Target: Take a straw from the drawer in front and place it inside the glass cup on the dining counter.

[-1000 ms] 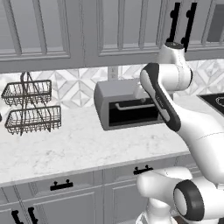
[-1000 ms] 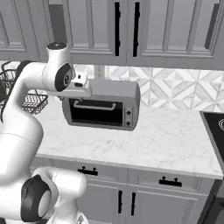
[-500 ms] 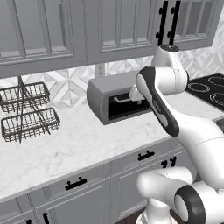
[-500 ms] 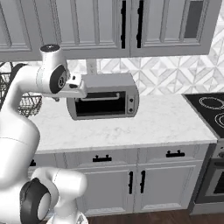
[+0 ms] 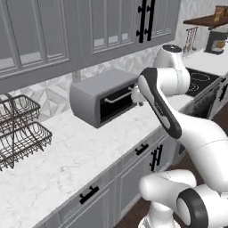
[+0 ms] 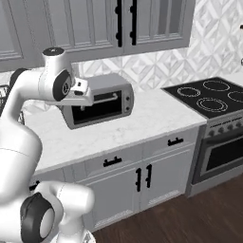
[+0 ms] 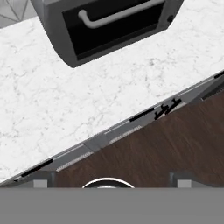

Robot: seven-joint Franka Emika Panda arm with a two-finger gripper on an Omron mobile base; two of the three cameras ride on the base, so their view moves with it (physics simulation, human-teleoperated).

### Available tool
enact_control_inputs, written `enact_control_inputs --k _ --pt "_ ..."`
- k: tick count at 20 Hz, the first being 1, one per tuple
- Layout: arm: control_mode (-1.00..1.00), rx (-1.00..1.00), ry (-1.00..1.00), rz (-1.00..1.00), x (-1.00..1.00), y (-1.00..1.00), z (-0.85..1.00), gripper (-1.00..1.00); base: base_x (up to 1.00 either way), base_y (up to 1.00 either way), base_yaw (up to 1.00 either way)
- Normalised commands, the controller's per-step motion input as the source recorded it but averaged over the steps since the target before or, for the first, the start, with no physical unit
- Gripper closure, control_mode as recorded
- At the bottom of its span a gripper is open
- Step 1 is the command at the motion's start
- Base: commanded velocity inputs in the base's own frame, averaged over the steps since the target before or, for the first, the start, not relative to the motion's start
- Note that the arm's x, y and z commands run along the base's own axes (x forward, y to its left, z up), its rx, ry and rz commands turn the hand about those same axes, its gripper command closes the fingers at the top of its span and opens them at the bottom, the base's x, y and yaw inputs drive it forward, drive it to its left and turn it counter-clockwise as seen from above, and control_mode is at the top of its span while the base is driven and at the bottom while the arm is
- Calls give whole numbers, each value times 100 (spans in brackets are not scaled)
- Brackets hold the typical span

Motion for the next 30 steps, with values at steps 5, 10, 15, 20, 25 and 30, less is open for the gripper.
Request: enact_control_inputs --k 5,10,15,20,25,30 --pt "100 0 0 0 0 0 0 -100 2 69 -45" --pt "100 0 0 0 0 0 0 -100 14 45 -30" --pt "100 0 0 0 0 0 0 -100 4 63 -31" --pt "100 0 0 0 0 0 0 -100 0 66 -35" --pt "100 0 0 0 0 0 0 -100 28 43 -31" --pt "100 0 0 0 0 0 0 -100 52 35 -18"
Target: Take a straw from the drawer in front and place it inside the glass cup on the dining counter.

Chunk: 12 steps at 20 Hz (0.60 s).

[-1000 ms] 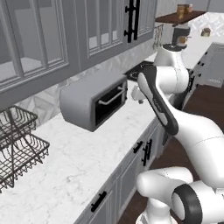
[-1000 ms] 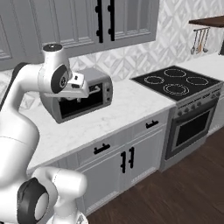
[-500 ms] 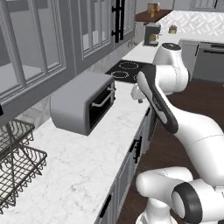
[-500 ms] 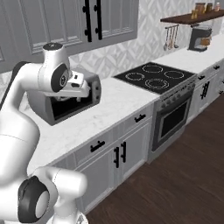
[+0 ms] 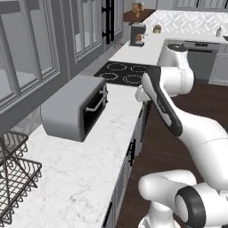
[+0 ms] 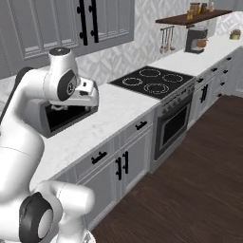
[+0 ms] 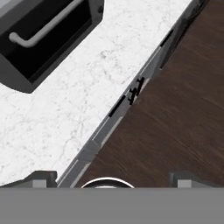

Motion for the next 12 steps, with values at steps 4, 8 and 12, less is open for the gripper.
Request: enact_control_inputs --k 4,8,12 --pt "-100 3 0 0 8 19 -29 -100 10 8 -1" --pt "-100 39 0 -2 -1 -37 -89 -100 0 0 0" --pt "-100 79 0 0 0 -100 -100 -100 0 0 0"
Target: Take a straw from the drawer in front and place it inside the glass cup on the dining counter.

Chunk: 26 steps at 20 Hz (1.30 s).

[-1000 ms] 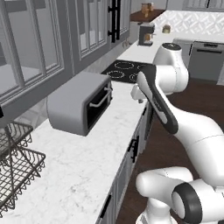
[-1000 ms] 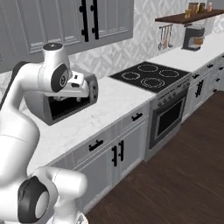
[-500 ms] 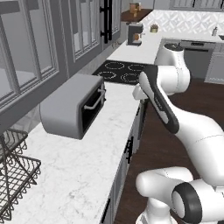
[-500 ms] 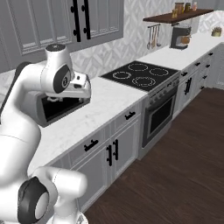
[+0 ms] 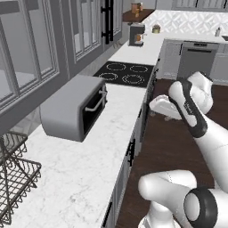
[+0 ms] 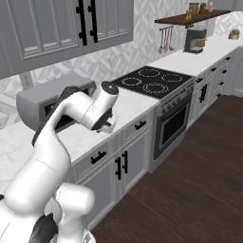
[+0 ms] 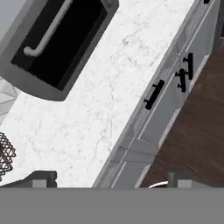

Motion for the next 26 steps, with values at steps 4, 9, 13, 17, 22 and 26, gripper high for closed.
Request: enact_control_inputs --k 4,9,13,17,22,26 --pt "-100 72 0 2 0 -64 -100 -100 0 0 0" --pt "-100 43 9 10 2 -17 -92 -100 0 0 0" --pt "-100 32 12 2 44 -3 -59 -100 0 0 0" --pt "-100 15 11 2 42 0 -55 -100 0 0 0" --pt "-100 5 11 0 44 3 -46 -100 0 0 0" --pt "-100 0 7 0 38 18 -31 -100 0 0 0"
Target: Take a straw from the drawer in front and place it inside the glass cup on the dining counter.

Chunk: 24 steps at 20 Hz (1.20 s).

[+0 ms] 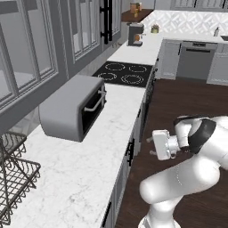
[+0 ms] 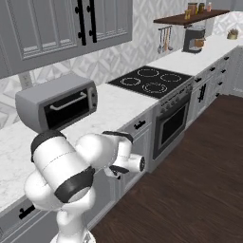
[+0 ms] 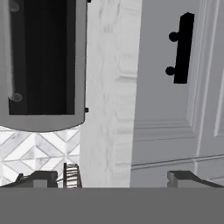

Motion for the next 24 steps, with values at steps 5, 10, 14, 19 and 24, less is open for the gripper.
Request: enact_control_inputs --k 5,10,14,19,24 --pt "-100 0 5 0 34 16 -27 -100 0 0 0" --pt "-100 0 1 0 33 24 -28 -100 0 0 0" --pt "-100 0 0 0 24 27 -15 -100 0 0 0" --pt "-100 0 0 0 39 14 -20 -100 0 0 0" --pt "-100 0 0 0 31 13 -18 -100 0 0 0"
